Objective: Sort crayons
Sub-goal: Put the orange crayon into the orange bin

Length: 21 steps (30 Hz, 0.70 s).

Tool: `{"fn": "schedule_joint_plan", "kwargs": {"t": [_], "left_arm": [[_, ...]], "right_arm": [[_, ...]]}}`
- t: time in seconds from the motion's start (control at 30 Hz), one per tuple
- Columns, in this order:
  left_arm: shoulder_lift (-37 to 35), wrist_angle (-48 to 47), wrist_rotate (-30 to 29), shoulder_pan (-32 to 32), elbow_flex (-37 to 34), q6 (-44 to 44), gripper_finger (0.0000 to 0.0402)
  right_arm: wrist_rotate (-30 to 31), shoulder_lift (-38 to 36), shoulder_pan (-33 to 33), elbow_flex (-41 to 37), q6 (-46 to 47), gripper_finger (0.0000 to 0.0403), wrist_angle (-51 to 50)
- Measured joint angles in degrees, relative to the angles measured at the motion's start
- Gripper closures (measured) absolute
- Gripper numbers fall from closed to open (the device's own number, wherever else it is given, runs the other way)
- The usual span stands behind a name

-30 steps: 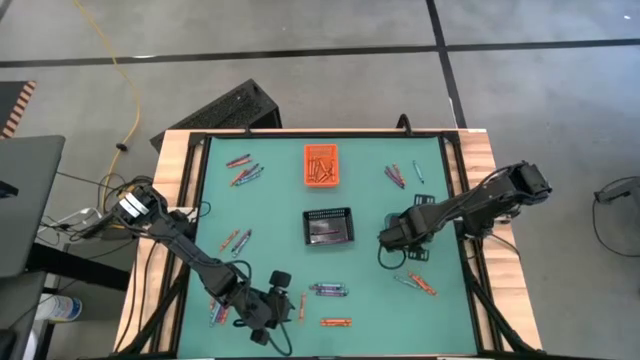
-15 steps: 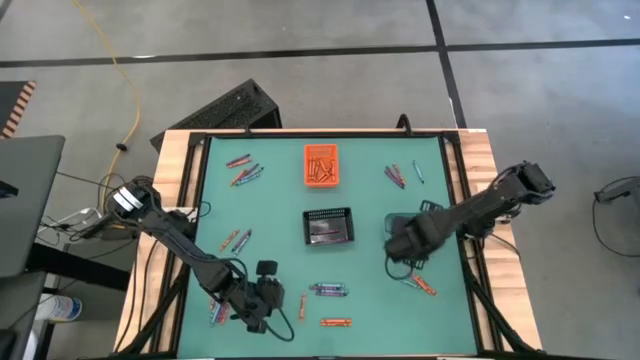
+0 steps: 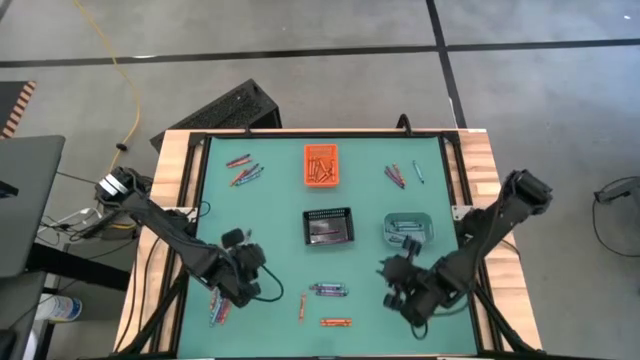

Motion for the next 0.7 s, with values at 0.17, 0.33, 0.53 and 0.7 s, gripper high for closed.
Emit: {"fn": "schedule_joint_plan", "kwargs": {"t": [0.17,0.33,0.53,0.7], "left_arm": [[-0.1,-7.6,0.8,5.0,0.0,-2.5,0.0271],[-0.8,-14.7,3.7,20.2,0.0,8.6,0.0271],[-2.9,-14.2,8.2,44.9,0.0,33.5,0.0271],[-3.2,-8.8,18.2,68.2,-0.1,47.2,0.0271]], "right_arm": [[7.0,3.5,2.4,0.0,-10.8,0.0301,9.6],[12.5,5.4,1.6,0.0,-19.4,0.0301,16.5],[12.8,5.5,1.6,0.0,-19.3,0.0301,17.3],[12.8,5.5,2.4,0.0,-19.3,0.0301,17.1]]}}
